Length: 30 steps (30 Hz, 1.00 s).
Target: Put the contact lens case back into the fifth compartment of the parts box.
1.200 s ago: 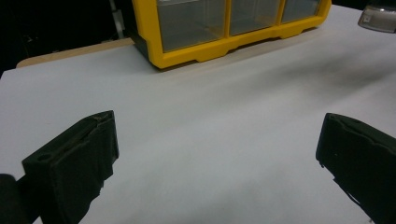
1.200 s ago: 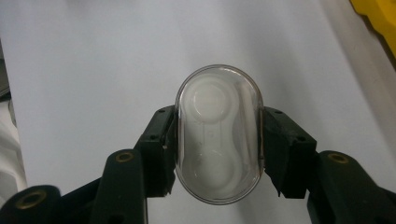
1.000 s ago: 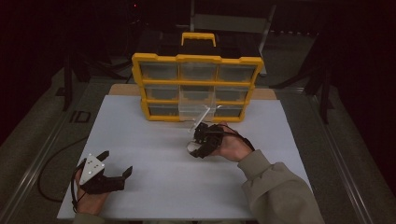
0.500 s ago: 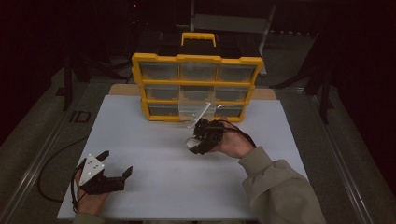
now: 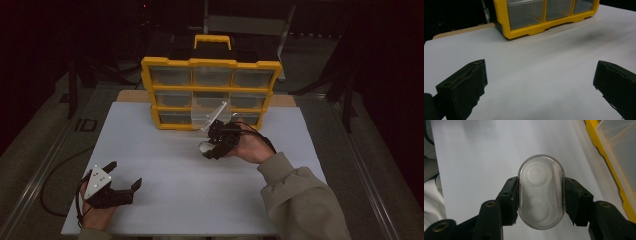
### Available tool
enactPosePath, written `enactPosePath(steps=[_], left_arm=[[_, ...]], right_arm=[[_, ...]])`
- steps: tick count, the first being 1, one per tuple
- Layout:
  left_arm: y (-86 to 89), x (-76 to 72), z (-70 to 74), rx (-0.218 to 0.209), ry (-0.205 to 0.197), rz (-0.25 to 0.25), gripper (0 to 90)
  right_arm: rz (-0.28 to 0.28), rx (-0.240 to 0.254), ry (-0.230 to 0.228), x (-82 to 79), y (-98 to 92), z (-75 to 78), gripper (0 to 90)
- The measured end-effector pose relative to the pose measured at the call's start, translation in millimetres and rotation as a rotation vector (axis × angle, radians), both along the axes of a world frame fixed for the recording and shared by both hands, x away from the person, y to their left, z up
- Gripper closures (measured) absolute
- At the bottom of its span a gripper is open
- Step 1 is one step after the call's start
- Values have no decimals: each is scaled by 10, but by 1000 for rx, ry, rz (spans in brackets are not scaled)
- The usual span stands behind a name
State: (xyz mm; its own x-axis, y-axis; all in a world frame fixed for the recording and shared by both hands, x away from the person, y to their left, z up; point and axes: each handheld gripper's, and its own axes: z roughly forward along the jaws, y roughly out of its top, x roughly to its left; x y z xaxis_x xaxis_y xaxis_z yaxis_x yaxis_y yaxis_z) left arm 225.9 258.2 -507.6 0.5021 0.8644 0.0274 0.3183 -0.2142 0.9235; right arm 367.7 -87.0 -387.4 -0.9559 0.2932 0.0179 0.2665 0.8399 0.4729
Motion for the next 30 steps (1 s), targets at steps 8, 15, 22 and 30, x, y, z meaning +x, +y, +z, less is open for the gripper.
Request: enactPosePath(steps=[8,15,22,30], left_arm=[[1,-1,1,0,0,-1,0],[1,-1,0,-2,0,-1,0],[1,-2,-1,-2,-2,0,0],[0,3,-4,-1,-3,1,0]], right_arm=[[-2,3,0,51,4,106,489],[3,4,-10,73,21,206,489],[0,4,-18,118,18,294,489],[-13,4,-22,182,10,399,489]])
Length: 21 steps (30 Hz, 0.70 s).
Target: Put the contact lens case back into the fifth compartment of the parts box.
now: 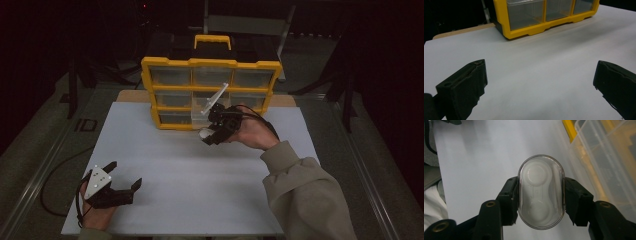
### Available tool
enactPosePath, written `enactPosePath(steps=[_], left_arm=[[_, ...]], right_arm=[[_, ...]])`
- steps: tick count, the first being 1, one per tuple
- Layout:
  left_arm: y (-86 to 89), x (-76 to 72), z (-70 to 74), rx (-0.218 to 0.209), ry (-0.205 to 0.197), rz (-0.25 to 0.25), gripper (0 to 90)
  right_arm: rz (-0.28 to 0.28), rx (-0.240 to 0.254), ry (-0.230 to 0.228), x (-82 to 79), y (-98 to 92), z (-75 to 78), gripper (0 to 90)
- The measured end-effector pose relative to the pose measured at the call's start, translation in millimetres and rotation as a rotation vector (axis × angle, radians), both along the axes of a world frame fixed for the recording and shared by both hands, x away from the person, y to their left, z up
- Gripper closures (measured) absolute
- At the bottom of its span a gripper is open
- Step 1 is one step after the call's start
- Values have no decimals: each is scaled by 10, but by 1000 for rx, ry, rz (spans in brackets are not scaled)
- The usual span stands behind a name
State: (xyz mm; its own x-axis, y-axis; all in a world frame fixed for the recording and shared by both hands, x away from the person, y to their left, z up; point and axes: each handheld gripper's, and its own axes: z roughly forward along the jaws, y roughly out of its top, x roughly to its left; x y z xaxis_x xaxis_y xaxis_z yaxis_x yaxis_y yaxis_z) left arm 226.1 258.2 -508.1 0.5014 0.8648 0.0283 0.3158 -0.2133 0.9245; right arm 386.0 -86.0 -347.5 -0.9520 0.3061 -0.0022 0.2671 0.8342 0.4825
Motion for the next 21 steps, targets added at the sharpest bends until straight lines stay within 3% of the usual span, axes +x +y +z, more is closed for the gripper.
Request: enactPosePath(steps=[21], left_arm=[[2,2,-3,1,1,-1,0]], right_arm=[[-31,24,-11,145,-37,234,488]])
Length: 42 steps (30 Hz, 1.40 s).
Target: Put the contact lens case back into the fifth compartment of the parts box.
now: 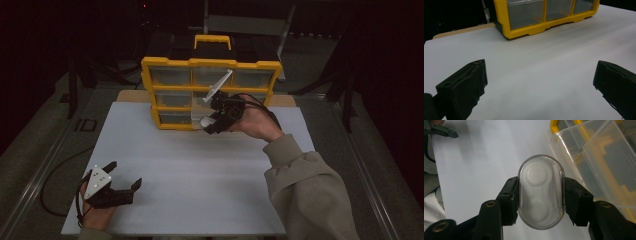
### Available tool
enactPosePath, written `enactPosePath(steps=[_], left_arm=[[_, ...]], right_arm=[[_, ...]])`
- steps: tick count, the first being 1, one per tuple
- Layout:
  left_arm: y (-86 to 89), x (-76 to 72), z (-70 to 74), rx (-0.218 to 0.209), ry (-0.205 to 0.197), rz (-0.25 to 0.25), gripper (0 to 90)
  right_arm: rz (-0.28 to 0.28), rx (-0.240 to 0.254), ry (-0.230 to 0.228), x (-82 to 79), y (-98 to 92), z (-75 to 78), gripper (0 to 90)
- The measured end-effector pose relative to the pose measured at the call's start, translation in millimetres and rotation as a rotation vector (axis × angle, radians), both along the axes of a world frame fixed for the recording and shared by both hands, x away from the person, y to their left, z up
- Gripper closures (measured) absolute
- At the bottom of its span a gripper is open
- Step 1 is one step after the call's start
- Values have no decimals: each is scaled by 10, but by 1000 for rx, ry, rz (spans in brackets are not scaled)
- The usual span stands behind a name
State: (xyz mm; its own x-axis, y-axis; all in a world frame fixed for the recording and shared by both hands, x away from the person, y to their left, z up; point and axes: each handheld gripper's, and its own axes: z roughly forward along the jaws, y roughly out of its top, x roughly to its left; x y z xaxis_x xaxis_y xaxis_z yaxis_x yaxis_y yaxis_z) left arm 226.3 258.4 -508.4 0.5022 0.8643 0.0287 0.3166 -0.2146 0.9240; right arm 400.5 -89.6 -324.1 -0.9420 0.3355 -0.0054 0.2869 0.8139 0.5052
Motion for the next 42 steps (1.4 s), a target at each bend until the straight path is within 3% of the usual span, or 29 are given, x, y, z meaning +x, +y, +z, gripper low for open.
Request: enactPosePath(steps=[21,42], left_arm=[[11,0,-2,-4,1,2,0],[7,7,-7,-2,5,-1,0]], right_arm=[[-72,25,-15,243,-2,176,489],[-192,50,-19,492,-82,151,488]])
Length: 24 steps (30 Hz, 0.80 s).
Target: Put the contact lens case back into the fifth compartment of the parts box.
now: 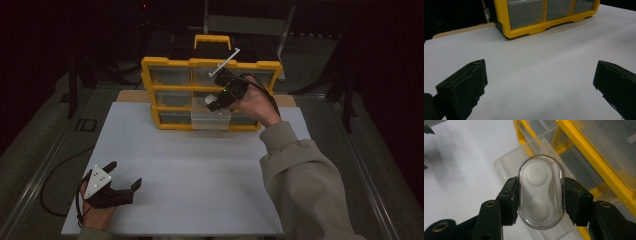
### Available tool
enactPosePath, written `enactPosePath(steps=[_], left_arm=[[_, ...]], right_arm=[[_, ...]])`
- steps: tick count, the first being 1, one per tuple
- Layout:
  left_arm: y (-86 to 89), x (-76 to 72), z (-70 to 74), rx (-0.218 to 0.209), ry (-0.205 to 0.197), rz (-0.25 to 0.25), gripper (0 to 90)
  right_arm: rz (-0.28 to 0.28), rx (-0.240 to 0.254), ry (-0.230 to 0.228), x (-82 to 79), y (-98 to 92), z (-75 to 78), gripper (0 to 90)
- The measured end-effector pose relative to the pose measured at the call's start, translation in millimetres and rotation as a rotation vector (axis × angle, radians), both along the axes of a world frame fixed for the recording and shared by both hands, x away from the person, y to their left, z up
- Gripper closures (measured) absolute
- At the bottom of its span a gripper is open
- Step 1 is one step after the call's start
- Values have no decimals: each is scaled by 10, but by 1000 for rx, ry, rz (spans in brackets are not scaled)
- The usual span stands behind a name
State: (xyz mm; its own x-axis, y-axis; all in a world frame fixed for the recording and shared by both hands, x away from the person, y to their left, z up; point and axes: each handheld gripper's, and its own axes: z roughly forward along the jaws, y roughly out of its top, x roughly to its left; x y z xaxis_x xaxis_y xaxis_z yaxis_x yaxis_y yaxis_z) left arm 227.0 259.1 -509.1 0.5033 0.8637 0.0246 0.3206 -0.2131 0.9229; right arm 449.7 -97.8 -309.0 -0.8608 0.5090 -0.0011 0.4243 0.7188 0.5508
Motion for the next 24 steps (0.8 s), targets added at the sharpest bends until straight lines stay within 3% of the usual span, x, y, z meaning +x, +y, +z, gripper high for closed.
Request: enactPosePath(steps=[15,24], left_arm=[[3,2,-3,2,1,-1,0],[1,3,-5,4,0,0,0]], right_arm=[[-73,6,5,126,15,-86,486],[-94,-17,8,145,39,-157,483]])
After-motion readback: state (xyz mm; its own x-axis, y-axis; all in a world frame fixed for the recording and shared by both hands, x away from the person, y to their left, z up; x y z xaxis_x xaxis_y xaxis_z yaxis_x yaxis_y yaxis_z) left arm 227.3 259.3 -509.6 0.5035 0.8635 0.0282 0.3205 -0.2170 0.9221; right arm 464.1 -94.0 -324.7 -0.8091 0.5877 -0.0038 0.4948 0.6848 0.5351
